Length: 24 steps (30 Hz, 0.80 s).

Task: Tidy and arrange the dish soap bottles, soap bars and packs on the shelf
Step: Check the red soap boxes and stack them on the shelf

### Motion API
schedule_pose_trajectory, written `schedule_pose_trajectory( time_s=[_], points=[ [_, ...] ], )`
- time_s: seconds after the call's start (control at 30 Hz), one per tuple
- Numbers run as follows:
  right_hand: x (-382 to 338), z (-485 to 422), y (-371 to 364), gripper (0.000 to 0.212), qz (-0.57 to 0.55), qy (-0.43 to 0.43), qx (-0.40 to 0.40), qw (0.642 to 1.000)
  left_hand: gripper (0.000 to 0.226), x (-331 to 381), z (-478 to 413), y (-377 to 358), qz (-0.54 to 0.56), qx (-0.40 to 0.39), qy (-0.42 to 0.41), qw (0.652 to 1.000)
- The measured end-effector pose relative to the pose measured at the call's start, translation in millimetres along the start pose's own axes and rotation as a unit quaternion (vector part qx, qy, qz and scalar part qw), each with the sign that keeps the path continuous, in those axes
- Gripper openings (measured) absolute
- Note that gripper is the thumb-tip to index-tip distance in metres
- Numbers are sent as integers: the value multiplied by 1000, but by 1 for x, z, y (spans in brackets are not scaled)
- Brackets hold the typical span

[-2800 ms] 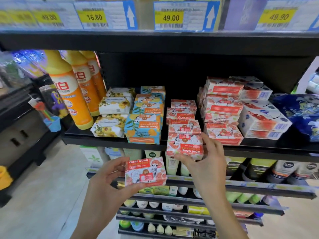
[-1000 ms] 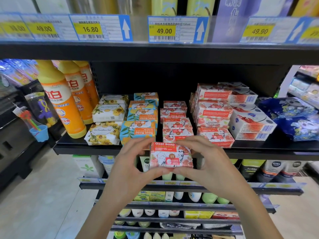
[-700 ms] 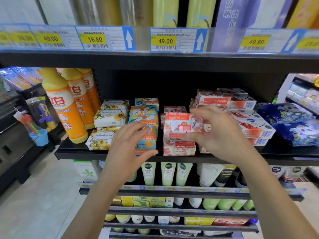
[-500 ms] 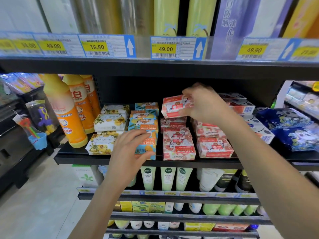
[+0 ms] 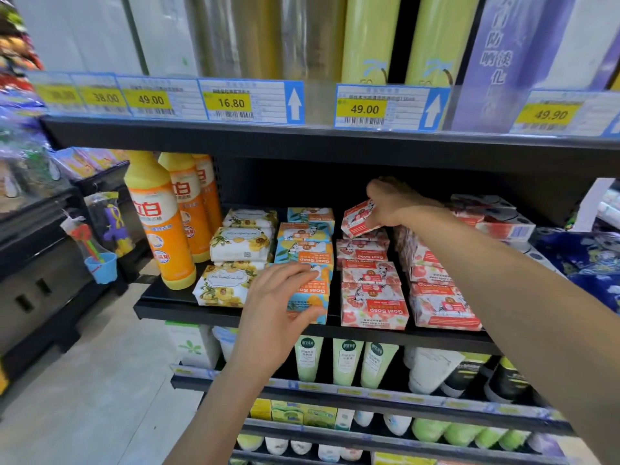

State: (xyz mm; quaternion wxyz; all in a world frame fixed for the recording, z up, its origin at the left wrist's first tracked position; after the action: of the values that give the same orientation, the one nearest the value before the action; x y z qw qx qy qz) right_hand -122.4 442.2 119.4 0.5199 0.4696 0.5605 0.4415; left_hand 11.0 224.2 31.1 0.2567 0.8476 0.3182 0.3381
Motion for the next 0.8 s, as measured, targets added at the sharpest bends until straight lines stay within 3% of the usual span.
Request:
schedule_pose_trajectory(
  time_s=[0.3,0.6,0.8],
  points=[
    [2,-6,-17,51,81,-4,-59,995,51,-1,1,-1,3,5,-6,1000],
    [-8,11,2,52,88,50,-18,995,52,-3,2,-2,12,2,-3,1000],
    [46,67,44,86,22,-6,50,999,53,-4,2,-2,10,-5,9,1000]
  ],
)
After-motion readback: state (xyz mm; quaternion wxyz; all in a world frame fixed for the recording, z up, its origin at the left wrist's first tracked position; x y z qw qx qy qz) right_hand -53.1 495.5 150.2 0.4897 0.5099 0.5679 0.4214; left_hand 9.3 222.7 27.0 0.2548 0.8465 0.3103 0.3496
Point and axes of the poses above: each hand's wrist, its own z-axis away from the middle knuckle, its own y-axis out of the back of the hand, x = y × z, the point moved 8 cm from there along -z, towards the middle knuckle, and after that the axes turned 8 degrees about -z, right-handed, at the moved point
